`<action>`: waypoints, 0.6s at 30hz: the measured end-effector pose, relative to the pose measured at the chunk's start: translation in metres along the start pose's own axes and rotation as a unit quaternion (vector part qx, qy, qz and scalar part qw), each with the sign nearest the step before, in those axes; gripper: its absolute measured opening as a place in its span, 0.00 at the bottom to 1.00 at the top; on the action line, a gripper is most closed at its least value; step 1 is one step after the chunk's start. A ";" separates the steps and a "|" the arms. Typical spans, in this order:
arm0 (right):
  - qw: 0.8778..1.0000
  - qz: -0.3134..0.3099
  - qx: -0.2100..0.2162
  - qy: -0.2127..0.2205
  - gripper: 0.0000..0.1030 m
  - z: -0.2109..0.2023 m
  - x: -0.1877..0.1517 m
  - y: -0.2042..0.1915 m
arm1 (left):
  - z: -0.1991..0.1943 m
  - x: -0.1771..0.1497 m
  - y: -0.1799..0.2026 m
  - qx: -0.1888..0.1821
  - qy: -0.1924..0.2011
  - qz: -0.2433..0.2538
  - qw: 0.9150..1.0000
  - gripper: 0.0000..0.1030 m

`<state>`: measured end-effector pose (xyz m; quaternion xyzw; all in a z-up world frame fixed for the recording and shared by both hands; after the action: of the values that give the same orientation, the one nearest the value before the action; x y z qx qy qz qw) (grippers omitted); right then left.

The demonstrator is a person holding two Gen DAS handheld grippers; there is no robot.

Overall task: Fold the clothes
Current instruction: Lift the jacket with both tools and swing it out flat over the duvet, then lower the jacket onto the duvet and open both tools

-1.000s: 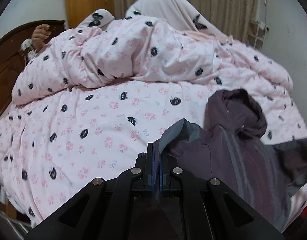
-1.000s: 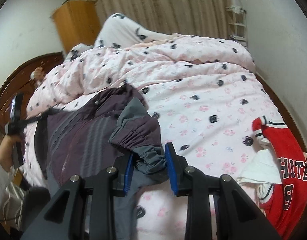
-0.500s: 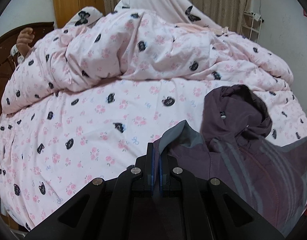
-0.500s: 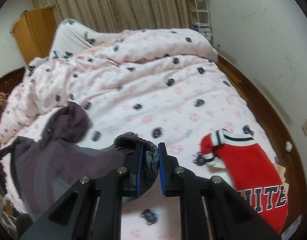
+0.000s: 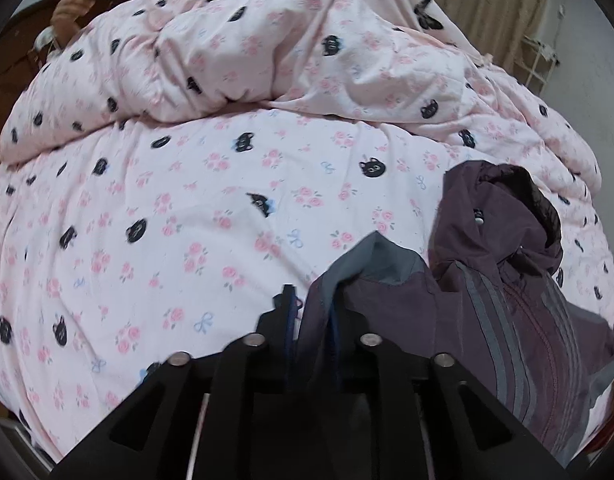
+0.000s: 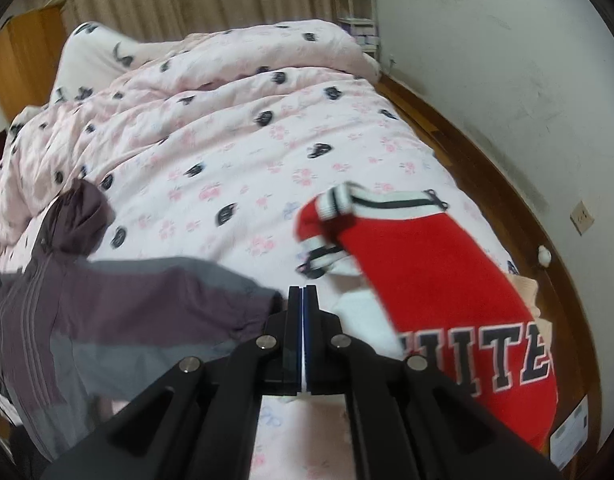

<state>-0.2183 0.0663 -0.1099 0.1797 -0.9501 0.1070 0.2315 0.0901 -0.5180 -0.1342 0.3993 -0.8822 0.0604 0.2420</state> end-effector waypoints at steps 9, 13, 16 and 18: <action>0.994 -0.093 0.057 -0.001 0.54 -0.010 -0.045 -0.089 | -0.037 -0.045 -0.039 -0.041 0.005 0.001 0.999 0.40; 0.986 -0.140 0.089 -0.016 0.54 -0.011 -0.079 -0.133 | -0.061 -0.088 -0.039 -0.061 0.008 0.049 0.997 0.42; 0.981 -0.167 0.098 -0.023 0.54 -0.014 -0.101 -0.157 | -0.074 -0.124 -0.030 -0.072 0.001 0.093 0.993 0.49; 0.978 -0.180 0.105 -0.027 0.54 -0.016 -0.115 -0.170 | -0.075 -0.144 -0.020 -0.071 -0.007 0.119 0.990 0.50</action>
<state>-0.0500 -0.0505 -0.1302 0.3739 -0.8917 0.1576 0.2006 0.2144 -0.4121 -0.1384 0.2734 -0.9273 0.0233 0.2545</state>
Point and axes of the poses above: each gripper's, at about its wrist camera, not at the fingertips, and z roughly the way its jaws point, y to its right, x to its top, the point moved 3 cm from there along z, roughly the way its jaws point, and after that the axes turned 7 degrees about -y, right-handed, at the moved point
